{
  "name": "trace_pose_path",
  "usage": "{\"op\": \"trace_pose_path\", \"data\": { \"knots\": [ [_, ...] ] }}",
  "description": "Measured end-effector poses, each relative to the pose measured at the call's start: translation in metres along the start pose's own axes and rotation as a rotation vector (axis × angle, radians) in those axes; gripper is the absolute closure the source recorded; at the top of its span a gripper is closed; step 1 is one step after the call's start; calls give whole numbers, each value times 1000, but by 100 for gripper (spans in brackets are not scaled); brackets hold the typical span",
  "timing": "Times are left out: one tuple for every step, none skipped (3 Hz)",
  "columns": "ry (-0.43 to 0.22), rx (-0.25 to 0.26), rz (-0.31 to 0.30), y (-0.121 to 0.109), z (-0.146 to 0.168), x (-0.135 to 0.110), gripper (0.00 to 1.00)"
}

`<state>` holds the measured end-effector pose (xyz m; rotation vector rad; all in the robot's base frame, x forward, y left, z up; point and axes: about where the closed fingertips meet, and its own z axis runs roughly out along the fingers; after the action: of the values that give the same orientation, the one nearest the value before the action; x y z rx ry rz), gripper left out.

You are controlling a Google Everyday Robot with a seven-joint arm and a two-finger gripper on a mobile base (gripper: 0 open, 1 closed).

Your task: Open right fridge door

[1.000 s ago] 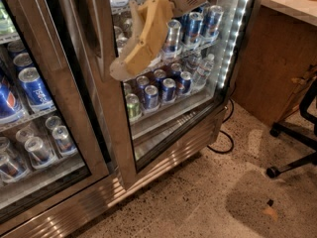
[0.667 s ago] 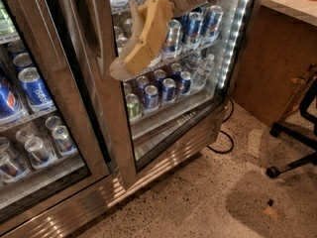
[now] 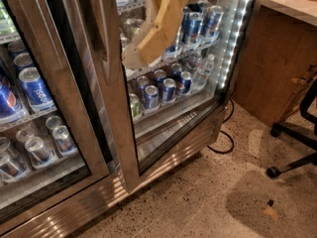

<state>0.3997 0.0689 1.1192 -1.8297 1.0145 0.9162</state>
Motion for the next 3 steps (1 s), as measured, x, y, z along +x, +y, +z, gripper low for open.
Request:
{"op": "trace_pose_path", "data": {
  "knots": [
    [0, 0, 0, 0, 0, 0, 0],
    [-10, 13, 12, 2, 4, -4, 0],
    [-6, 20, 20, 9, 3, -7, 0]
  ]
}}
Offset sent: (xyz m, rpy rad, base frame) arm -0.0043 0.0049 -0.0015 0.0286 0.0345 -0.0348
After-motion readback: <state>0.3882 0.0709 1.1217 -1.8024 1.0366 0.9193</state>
